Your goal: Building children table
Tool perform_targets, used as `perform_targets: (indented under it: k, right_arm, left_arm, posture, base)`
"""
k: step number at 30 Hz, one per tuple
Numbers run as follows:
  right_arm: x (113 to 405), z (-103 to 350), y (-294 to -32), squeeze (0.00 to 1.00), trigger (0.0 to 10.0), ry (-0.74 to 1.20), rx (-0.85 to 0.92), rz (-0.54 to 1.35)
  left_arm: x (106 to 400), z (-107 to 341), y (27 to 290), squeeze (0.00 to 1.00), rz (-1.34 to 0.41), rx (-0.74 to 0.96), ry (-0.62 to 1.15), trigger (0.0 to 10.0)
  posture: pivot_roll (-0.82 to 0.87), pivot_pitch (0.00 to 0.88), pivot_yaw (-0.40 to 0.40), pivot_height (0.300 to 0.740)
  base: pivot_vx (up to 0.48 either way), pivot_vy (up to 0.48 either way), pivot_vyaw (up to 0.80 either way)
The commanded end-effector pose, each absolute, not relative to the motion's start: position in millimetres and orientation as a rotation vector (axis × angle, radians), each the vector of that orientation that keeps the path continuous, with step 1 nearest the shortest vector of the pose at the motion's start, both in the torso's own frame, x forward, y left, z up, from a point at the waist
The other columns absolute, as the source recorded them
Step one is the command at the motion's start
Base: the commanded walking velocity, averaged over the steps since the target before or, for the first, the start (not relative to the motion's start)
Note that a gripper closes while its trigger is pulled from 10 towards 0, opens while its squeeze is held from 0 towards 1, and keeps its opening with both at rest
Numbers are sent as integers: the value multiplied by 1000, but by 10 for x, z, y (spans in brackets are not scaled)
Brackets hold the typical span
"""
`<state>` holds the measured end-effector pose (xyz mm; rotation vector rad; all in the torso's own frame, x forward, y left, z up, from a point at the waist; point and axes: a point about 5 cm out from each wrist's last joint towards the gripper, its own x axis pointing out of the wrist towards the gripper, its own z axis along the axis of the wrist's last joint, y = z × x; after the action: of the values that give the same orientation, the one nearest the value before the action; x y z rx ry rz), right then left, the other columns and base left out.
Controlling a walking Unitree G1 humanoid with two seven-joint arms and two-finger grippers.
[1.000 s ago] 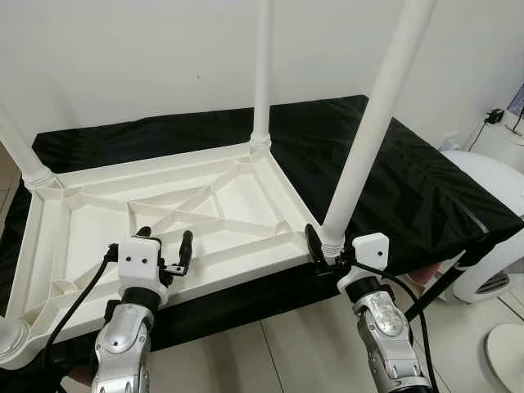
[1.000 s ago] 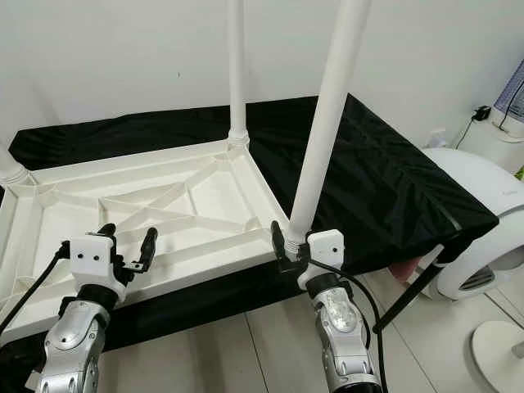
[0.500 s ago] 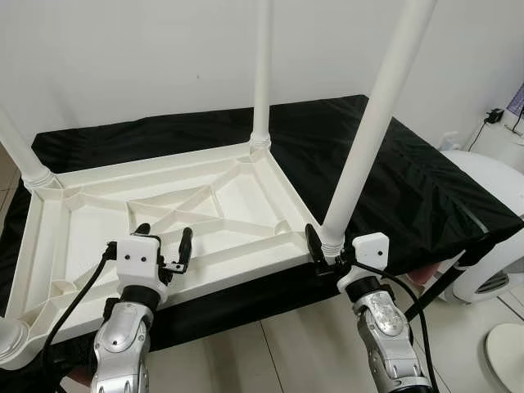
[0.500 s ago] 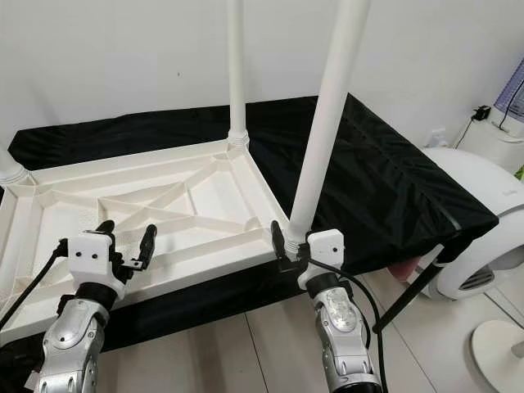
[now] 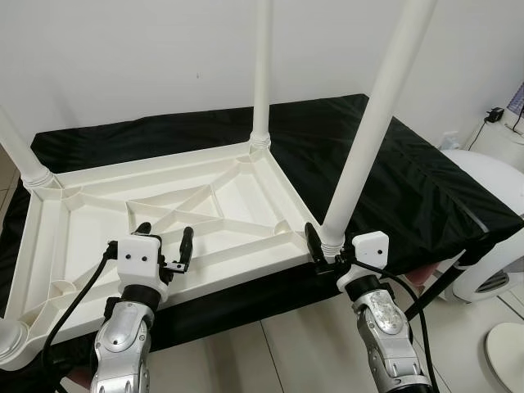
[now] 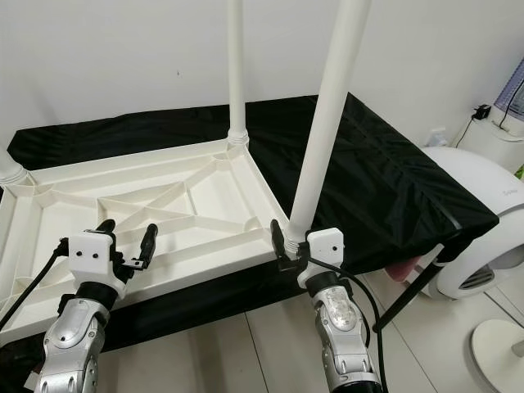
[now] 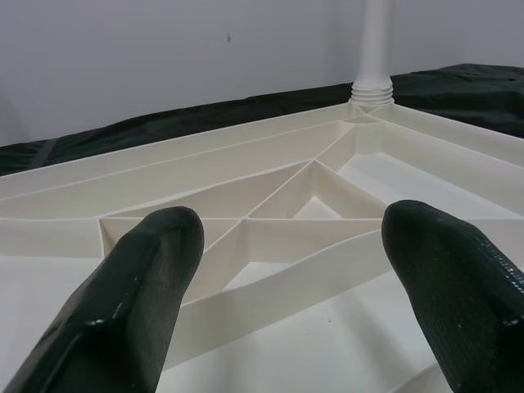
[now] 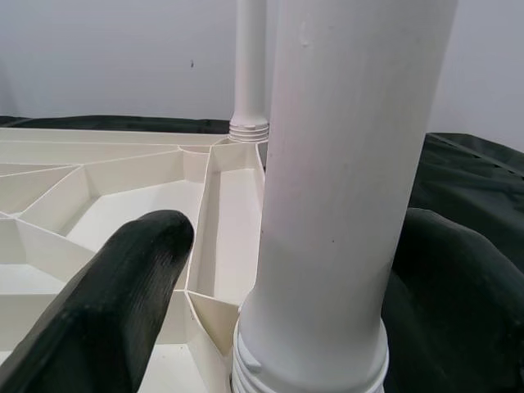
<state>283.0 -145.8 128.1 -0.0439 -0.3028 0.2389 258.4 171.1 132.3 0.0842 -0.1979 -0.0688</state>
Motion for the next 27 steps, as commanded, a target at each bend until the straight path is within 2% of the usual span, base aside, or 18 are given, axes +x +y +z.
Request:
perform_targets:
  k: [1,27]
  right_arm:
    - [2838,1289,-1444,0,10000,-299,-43,247]
    - [2847,1291,-1444,0,10000,-302,-46,248]
  left_arm:
    - [2584,1325,1687,0,105,8,-206,10000]
    - [2589,1326,1668,0,96,6,-209,10000]
  posture:
    - [-33,26,11,740]
    - [-34,19,8,740]
  base:
    - [0,0,0]
    - [0,0,0]
